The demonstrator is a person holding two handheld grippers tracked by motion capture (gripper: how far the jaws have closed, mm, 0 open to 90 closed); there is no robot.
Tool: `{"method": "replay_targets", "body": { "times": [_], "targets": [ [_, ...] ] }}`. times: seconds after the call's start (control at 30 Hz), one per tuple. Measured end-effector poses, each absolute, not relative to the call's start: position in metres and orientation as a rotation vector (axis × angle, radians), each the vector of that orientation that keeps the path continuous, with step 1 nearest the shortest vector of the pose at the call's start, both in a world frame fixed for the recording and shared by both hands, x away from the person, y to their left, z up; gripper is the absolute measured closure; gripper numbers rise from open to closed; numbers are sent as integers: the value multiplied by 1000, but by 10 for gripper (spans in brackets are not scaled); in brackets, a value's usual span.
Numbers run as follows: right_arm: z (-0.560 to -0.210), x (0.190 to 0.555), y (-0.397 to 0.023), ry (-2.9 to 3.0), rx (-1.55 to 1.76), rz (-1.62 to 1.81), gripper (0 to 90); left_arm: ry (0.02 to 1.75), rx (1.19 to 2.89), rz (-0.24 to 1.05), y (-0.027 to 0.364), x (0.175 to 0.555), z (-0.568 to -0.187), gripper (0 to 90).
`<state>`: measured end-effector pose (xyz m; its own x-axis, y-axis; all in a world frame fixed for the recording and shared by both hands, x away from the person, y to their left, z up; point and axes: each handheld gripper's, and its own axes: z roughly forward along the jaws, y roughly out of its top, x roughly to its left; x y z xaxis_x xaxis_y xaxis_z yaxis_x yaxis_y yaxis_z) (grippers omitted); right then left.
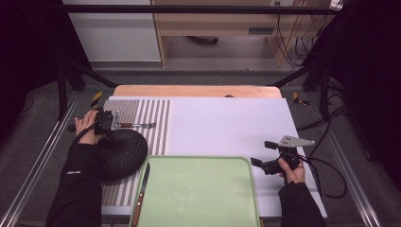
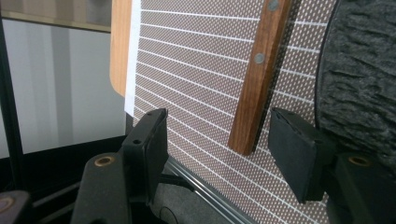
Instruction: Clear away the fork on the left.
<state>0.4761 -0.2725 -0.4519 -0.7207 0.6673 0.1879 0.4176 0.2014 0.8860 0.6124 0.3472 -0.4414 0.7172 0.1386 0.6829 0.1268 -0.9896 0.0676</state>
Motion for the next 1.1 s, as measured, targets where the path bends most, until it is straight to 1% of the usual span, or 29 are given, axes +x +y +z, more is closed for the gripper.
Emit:
{"method": "replay_targets", "body": {
  "times": [0.07, 0.47, 0.9, 1.1],
  "targets": [
    [-452, 476, -272, 2239, 1035, 1530, 3, 224, 2896, 1148, 347, 613, -442, 402],
    [-452, 476, -273, 2240, 1038, 1526, 3, 200, 2911, 1137, 346, 617, -448, 439],
    [-452, 477, -273, 2241, 1039, 1524, 3, 175, 2922, 1118, 340, 620, -454, 536],
    [-452, 477, -273, 2241, 1040, 1524, 3, 170, 2923, 1116, 337, 622, -455, 560]
  ]
}}
